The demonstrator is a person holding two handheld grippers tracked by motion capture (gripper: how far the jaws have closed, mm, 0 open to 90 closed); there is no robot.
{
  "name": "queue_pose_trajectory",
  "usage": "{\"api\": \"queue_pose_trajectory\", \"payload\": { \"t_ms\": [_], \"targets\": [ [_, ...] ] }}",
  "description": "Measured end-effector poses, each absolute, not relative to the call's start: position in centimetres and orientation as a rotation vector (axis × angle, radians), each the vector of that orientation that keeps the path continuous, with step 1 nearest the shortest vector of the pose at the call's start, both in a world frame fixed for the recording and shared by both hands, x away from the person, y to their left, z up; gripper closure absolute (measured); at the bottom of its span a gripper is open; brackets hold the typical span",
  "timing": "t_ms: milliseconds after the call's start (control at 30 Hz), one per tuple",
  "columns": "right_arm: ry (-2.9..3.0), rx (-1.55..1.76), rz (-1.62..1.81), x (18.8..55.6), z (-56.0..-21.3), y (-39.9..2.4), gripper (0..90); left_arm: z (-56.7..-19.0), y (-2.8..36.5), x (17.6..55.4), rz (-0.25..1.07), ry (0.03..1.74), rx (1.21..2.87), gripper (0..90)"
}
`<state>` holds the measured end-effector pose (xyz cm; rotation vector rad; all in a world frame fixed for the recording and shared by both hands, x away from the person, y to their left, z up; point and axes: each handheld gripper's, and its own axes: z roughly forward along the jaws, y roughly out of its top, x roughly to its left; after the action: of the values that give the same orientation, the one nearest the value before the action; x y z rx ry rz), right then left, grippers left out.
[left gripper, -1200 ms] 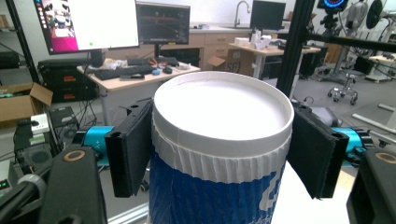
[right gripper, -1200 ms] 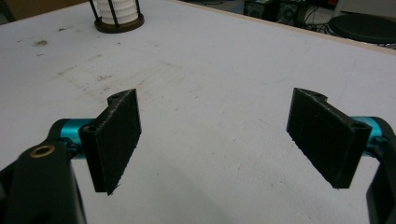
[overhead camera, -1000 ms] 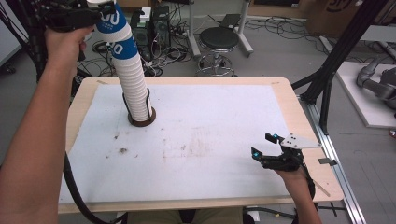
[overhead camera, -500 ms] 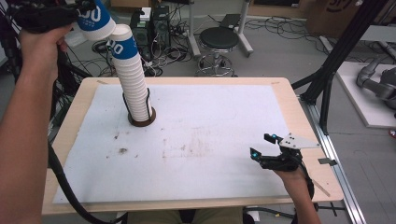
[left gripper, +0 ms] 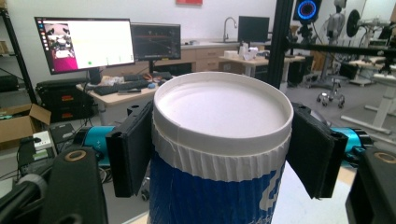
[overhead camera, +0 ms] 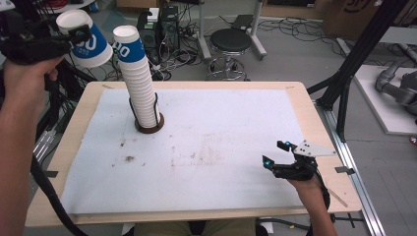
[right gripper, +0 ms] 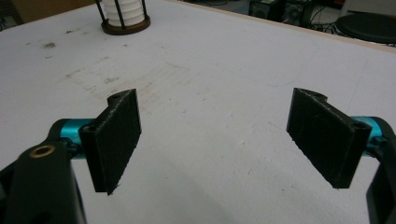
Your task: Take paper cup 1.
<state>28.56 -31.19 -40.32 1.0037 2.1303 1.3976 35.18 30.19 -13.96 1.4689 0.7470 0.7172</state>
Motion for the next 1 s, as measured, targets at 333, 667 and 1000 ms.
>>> {"api": "queue_pose_trajectory", "payload": {
  "t_ms": [333, 667, 1000],
  "targets": [
    [2.134, 1.001, 1.391, 28.6, -40.4, -31.1, 18.1, -17.8, 30.4, 32.7, 0.668, 0.721, 1.514, 29.4],
    [2.140, 0.991, 1.393, 28.8, -40.5, -30.8, 18.1, -22.8, 28.2, 31.0, 0.614, 0.676, 1.545, 29.3],
    [2.150, 0.992, 1.399, 28.9, -40.6, -30.3, 18.1, -27.4, 25.3, 30.1, 0.506, 0.578, 1.543, 29.3]
  ]
}}
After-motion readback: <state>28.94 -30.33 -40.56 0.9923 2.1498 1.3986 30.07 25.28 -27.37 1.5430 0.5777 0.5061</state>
